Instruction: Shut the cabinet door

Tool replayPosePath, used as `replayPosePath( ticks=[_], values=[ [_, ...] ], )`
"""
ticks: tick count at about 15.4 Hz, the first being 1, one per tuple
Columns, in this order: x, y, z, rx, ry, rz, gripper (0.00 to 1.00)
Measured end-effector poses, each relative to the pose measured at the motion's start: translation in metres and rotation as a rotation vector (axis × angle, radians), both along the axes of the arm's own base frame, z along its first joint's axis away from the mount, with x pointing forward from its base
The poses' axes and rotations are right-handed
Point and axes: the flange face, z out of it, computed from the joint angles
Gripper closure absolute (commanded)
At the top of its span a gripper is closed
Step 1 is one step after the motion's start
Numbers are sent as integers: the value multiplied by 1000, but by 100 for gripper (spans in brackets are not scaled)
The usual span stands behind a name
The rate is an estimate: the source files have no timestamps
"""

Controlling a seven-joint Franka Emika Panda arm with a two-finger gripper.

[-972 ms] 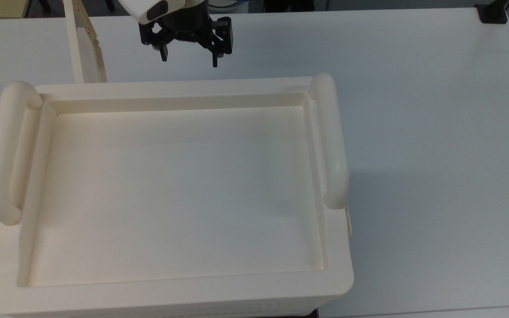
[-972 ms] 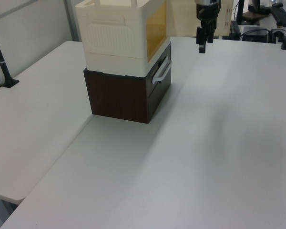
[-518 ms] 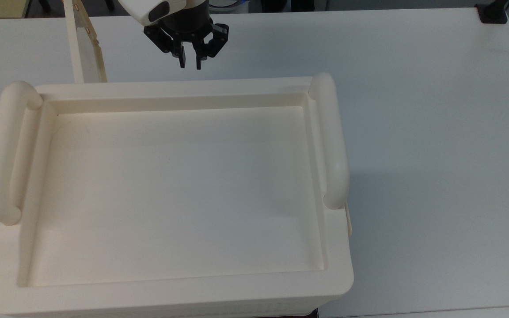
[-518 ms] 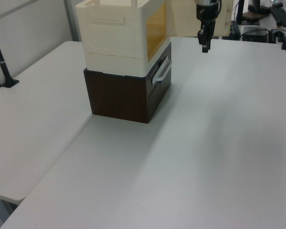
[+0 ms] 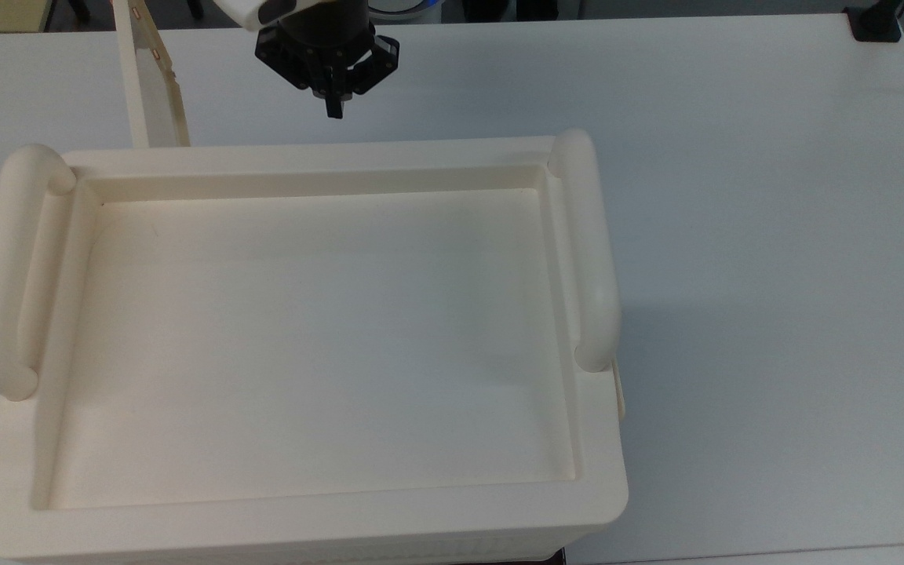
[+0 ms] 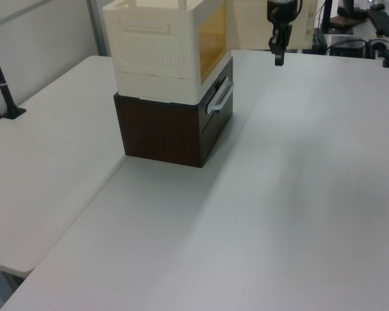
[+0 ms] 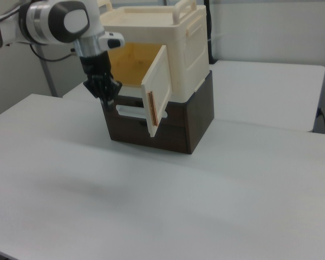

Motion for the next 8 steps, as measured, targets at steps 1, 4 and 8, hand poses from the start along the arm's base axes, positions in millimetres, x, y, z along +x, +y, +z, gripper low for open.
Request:
replayPosePath(
  ticks=[1, 4, 8],
  values=[
    [1, -1, 11, 0, -22, -1, 100],
    [0, -13, 51, 1, -103, -19, 100],
    [-13, -35, 102, -6, -197, -2, 100]
  ],
)
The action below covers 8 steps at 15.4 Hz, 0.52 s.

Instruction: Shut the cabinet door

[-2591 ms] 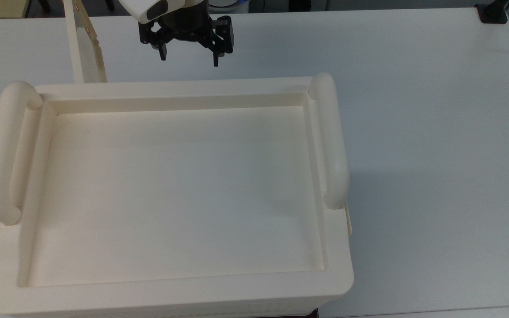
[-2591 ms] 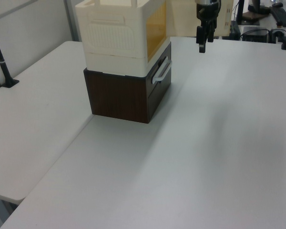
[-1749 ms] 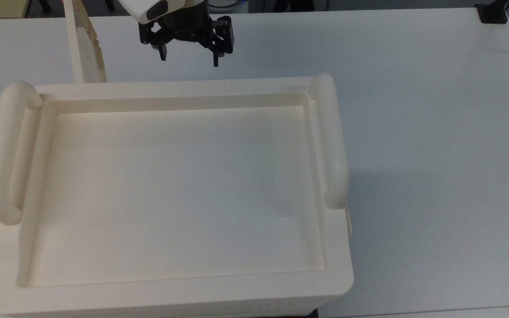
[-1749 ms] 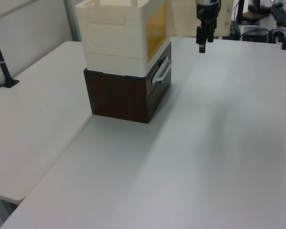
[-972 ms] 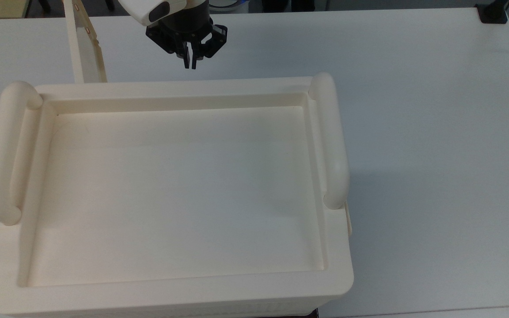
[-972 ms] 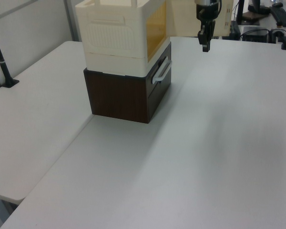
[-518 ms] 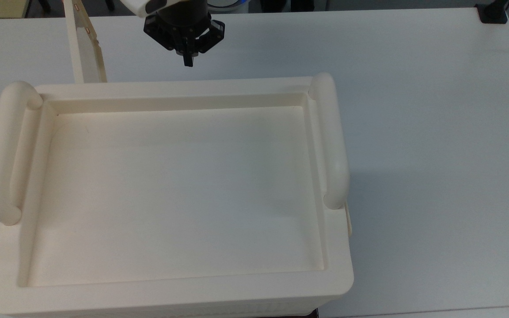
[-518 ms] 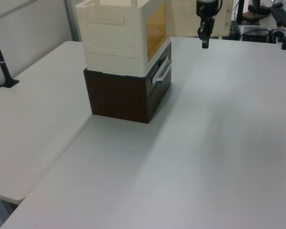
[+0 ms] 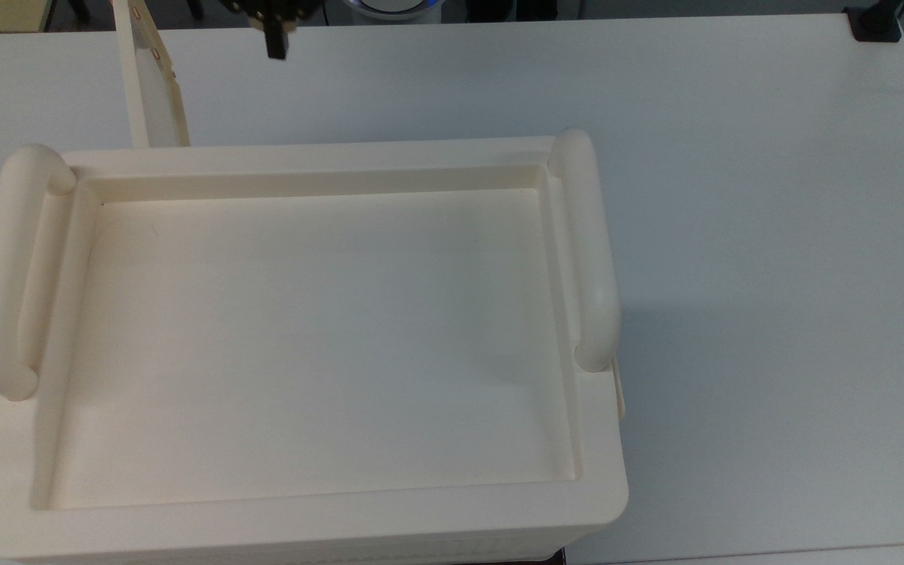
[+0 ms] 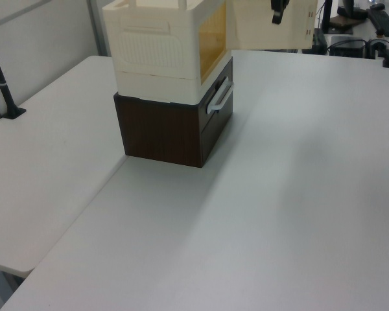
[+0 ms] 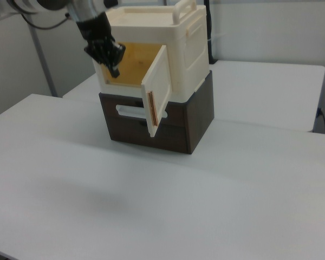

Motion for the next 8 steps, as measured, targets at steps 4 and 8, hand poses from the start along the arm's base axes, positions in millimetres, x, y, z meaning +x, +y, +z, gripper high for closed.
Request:
replayPosePath(
  ticks=[4, 8],
  values=[
    [-21, -35, 50, -17, -90, -4, 100],
    [-27, -84, 66, -44, -159, -40, 100]
  ],
)
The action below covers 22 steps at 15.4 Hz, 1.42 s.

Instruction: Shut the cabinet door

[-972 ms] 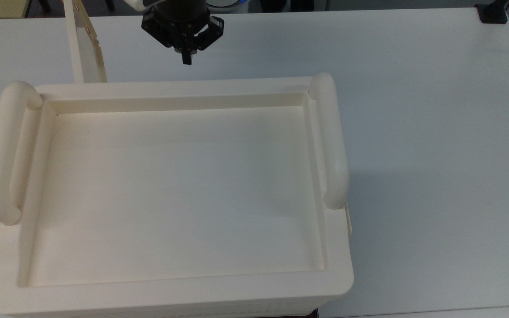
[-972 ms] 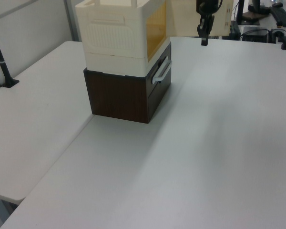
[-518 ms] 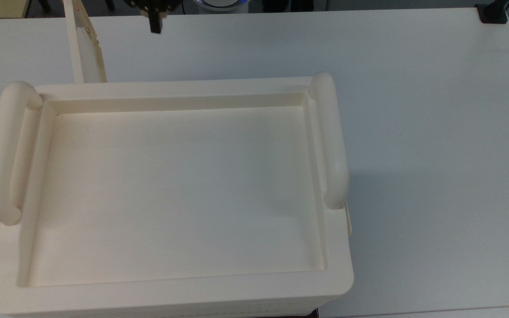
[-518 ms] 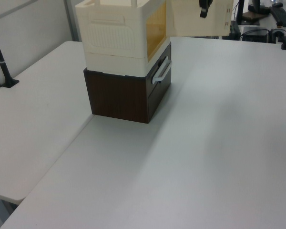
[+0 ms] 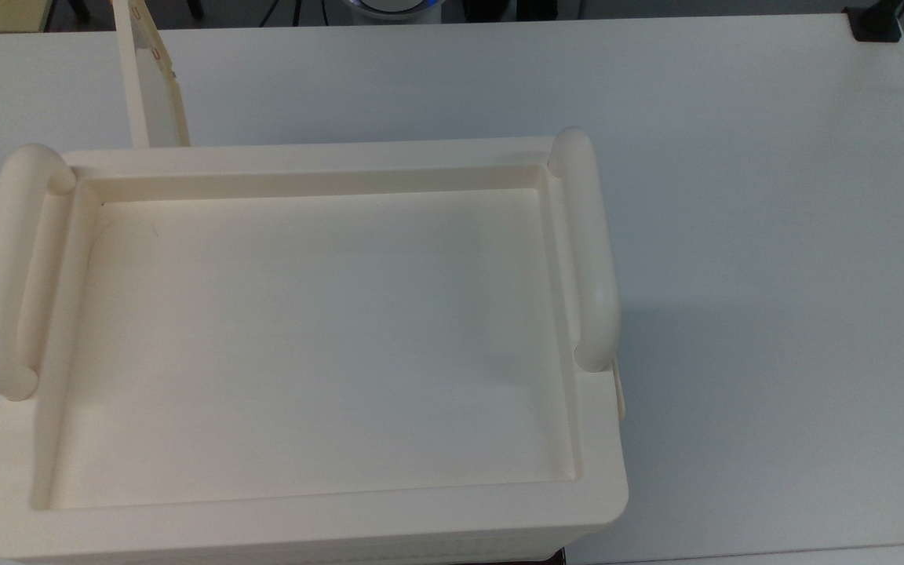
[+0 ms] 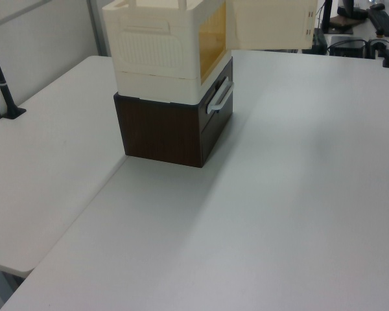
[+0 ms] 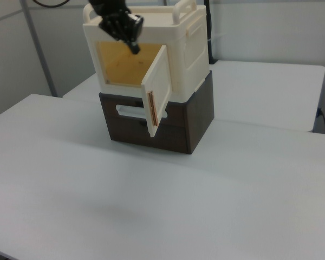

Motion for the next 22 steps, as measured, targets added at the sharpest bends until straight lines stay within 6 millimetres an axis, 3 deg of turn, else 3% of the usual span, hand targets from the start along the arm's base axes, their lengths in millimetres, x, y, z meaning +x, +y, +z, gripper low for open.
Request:
replayPosePath(
  ticks=[6, 10, 13, 17, 22],
  values=[
    [1, -54, -18, -27, 26, 1, 100],
    [12, -58, -45, -18, 76, 12, 100],
    [18, -46, -54, 16, 84, 35, 100],
    [25, -12, -52, 224, 27, 96, 100],
    [31, 27, -51, 261, 27, 147, 100]
  ],
)
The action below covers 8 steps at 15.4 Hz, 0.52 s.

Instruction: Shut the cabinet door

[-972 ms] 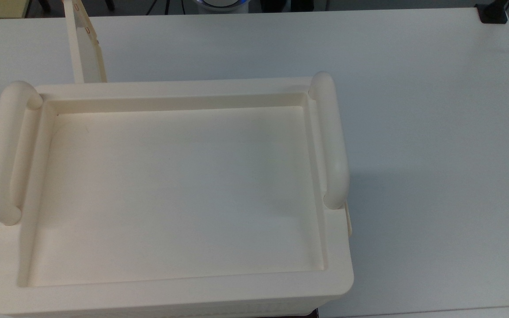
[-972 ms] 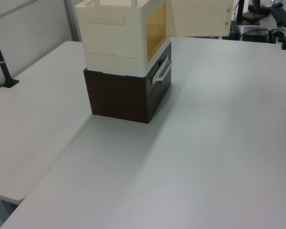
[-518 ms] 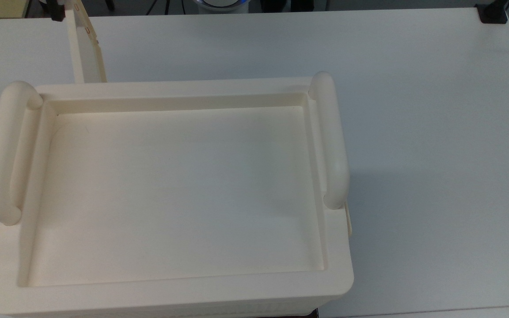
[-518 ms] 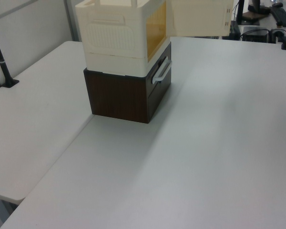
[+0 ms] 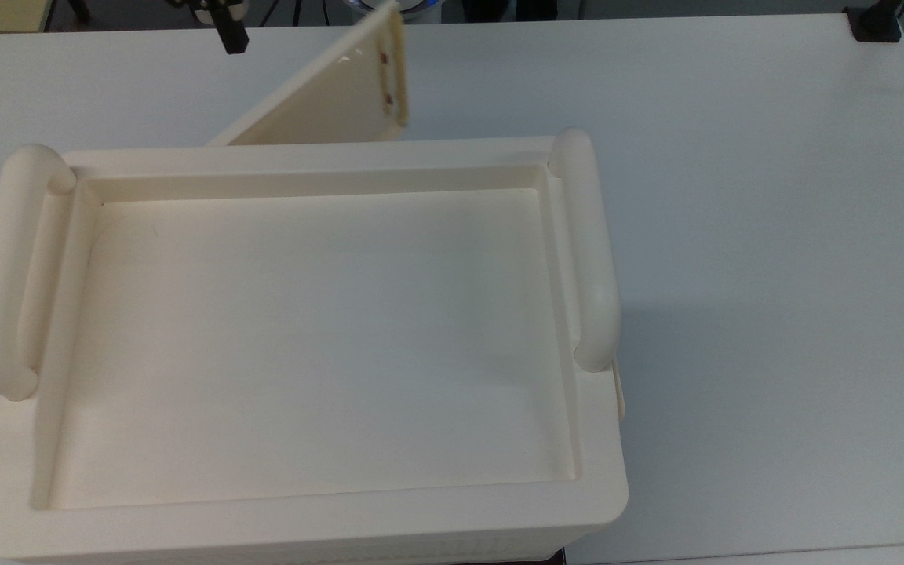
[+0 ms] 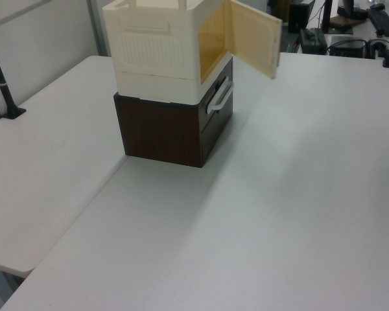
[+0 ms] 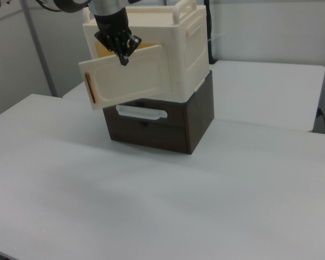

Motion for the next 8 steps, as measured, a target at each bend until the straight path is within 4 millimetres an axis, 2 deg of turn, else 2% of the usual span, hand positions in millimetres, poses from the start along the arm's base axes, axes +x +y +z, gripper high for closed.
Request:
replayPosePath(
  ticks=[5, 8],
  values=[
    [7, 3, -10, 2, 4, 4, 100],
    [25, 19, -15, -7, -66, 14, 100]
  ],
)
